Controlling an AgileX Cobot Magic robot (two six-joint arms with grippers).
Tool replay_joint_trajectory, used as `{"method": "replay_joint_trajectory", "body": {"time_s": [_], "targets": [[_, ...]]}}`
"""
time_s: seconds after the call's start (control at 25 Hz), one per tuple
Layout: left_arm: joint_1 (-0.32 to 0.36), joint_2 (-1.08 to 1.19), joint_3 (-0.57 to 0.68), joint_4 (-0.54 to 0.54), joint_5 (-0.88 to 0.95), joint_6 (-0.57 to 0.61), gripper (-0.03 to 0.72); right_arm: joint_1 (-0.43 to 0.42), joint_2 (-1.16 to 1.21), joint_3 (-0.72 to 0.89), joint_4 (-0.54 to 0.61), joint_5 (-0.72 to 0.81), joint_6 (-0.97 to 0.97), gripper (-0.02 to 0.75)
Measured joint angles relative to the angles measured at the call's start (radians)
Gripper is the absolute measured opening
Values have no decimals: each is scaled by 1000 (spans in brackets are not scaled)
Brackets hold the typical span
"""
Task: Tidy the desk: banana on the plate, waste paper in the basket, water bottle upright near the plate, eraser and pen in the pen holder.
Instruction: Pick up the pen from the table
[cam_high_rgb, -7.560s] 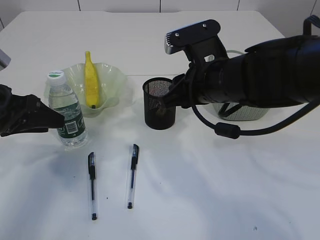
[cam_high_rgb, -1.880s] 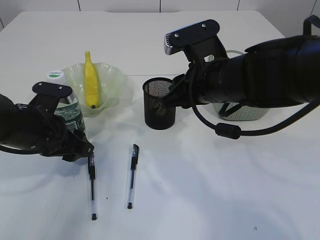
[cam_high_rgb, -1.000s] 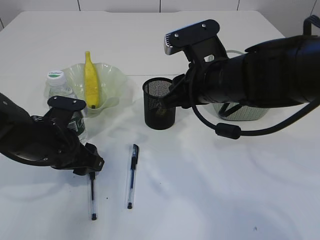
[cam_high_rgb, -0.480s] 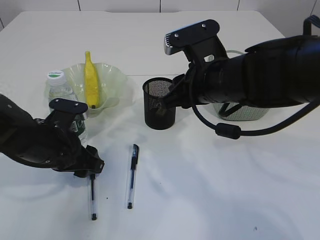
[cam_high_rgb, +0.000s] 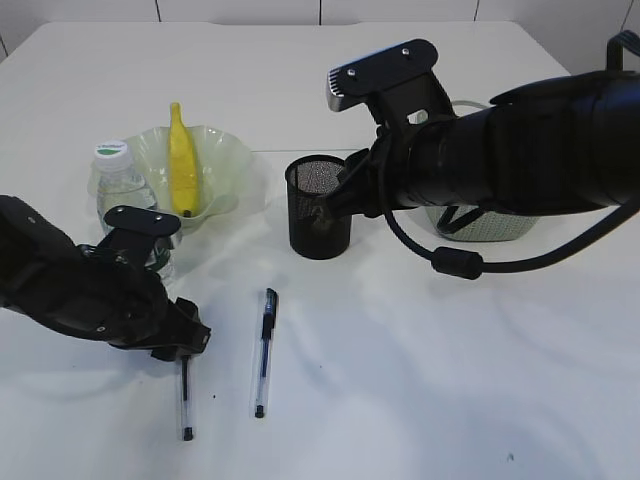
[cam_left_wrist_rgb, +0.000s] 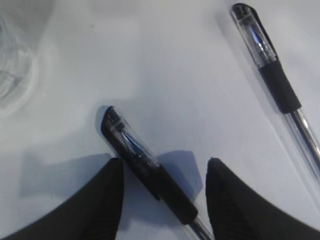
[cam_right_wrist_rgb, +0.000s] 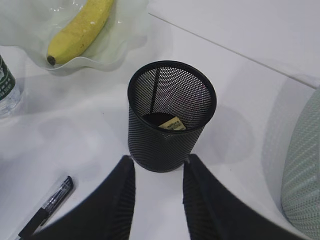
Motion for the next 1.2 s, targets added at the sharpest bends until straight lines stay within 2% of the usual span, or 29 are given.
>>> {"method": "replay_joint_trajectory", "body": {"time_s": [0.36, 1.2], "targets": [[0, 4, -6, 2, 2, 0, 304, 0, 0, 0, 0, 4, -12, 249], [0, 4, -7, 96, 40, 0, 130, 0, 0, 0, 0, 4, -20, 249]]}}
